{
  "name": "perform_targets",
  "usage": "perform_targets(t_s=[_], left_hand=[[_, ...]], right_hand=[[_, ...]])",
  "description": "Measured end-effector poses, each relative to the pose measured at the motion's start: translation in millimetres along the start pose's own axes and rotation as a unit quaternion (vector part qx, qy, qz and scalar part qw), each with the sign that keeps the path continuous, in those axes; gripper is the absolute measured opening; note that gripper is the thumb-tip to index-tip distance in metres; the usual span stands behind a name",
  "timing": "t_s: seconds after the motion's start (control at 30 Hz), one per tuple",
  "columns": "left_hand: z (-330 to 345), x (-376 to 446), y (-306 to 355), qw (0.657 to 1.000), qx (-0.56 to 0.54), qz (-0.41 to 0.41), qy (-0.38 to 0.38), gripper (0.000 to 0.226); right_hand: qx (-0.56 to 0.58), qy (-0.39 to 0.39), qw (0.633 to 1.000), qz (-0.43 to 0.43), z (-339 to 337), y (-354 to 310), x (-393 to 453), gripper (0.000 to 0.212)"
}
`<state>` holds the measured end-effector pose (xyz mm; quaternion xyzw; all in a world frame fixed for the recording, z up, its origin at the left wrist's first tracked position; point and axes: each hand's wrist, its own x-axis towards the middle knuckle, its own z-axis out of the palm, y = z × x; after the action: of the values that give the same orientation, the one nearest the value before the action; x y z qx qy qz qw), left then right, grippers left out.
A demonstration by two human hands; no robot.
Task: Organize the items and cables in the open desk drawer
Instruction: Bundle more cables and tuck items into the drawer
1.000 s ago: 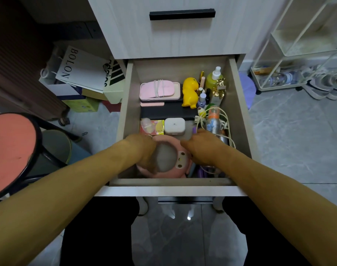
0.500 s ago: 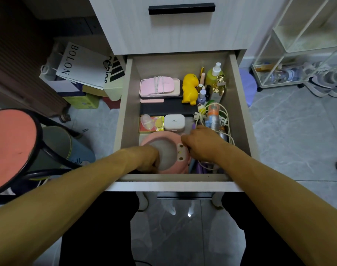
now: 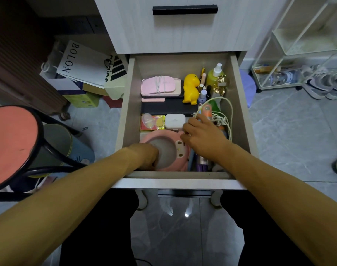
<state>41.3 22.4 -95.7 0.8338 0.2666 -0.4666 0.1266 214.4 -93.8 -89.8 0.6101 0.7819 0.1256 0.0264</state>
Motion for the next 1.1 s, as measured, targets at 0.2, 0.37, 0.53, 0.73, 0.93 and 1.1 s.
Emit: perform_targets(t_s=[0.2,0.37,0.53,0.73,0.93,1.1], left_hand=[[2.5,-0.1,-4.8,1.000,-0.013,0.004,-0.002,0.027],[-1.1,-1.8,-7.0,0.996,-0.076,0.033,0.029,0.024],[-10.1,-7.8,-10.3,0.923,-0.300,0.109,0.216,0.022],[-22.6,-30.0,-1.0,0.790,-0.545,0.185,0.209,0.043],[-18.9,-36.5,6.7,0.736,-0.600,0.186,0.253,0.018],[-16.9,-27.3,5.7,0.775,-0.568,0.163,0.225,0.014]], right_hand=[[0.045,0.027,0.997,0.061,0.6,5.4,-6.8,0.011],[0.341,0.004,0.890,0.301,-7.3,5.8,-10.2,0.020],[0.416,0.068,0.834,0.357,-4.4,7.9,-6.7,0.017],[0.431,0.098,0.817,0.369,-10.7,7.1,-1.8,0.015],[0.321,0.046,0.875,0.358,-7.1,9.4,5.6,0.022],[0.367,0.080,0.839,0.393,-0.2,11.8,15.8,0.026]])
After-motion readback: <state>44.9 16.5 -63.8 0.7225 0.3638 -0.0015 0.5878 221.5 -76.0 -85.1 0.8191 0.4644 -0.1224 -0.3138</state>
